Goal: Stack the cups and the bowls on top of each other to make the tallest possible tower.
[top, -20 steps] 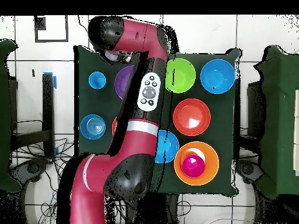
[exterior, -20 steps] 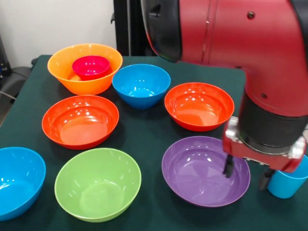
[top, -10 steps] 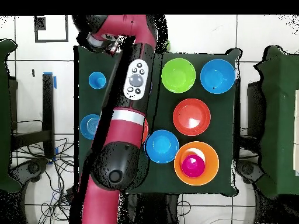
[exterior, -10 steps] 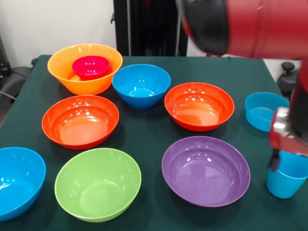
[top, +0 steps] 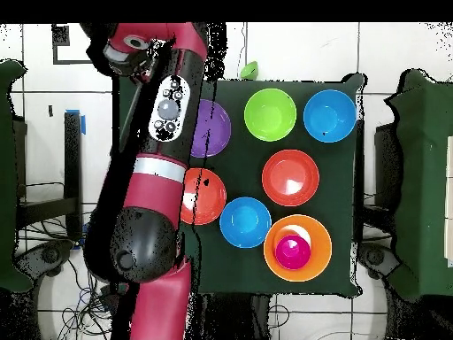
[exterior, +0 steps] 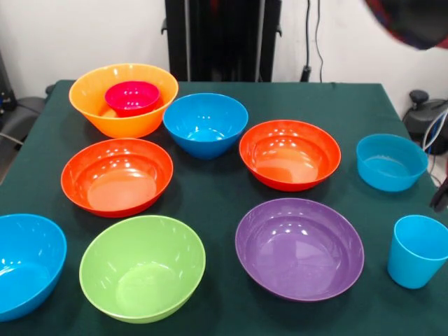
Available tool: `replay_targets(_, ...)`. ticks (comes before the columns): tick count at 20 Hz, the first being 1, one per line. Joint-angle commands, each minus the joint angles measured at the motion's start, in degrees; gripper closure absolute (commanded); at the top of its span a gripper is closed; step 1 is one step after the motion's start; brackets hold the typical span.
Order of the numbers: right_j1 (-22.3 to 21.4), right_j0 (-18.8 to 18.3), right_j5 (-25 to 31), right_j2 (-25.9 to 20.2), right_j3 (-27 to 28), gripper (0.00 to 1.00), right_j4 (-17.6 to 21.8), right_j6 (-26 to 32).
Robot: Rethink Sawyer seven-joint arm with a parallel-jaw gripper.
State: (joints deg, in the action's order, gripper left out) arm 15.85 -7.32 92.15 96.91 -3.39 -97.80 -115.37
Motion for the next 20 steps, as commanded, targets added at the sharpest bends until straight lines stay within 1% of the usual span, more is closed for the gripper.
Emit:
replay_targets(1, 0.0, 0.0, 8.0, 7.3, 1.5, 0.0, 1.0, -3.2)
replay_targets(3, 1.5, 2.2, 6.7, 1.4, -0.8, 0.0, 6.4, -2.4)
replay_targets(4, 2.3, 4.0, 4.8, -2.5, -2.9, 0.0, 9.0, -2.7)
replay_targets(7, 3.4, 7.2, 2.5, -9.6, -7.4, 0.0, 14.7, -1.2)
replay_targets(8, 3.8, 8.7, 1.5, -12.5, -9.7, 0.0, 17.3, -0.1)
replay_targets(10, 3.9, 10.6, -0.4, -16.0, -12.7, 0.0, 20.2, 1.2)
replay_targets(13, 3.8, 12.1, -2.1, -19.4, -14.7, 0.0, 22.5, 1.1)
replay_targets(15, 4.1, 11.8, -2.8, -20.3, -14.0, 0.0, 23.6, 1.4)
replay_targets(17, 4.3, 12.4, -5.3, -22.3, -14.6, 0.0, 24.6, 1.4)
replay_targets(20, 5.0, 11.8, -7.4, -23.3, -13.8, 0.0, 25.8, 1.5)
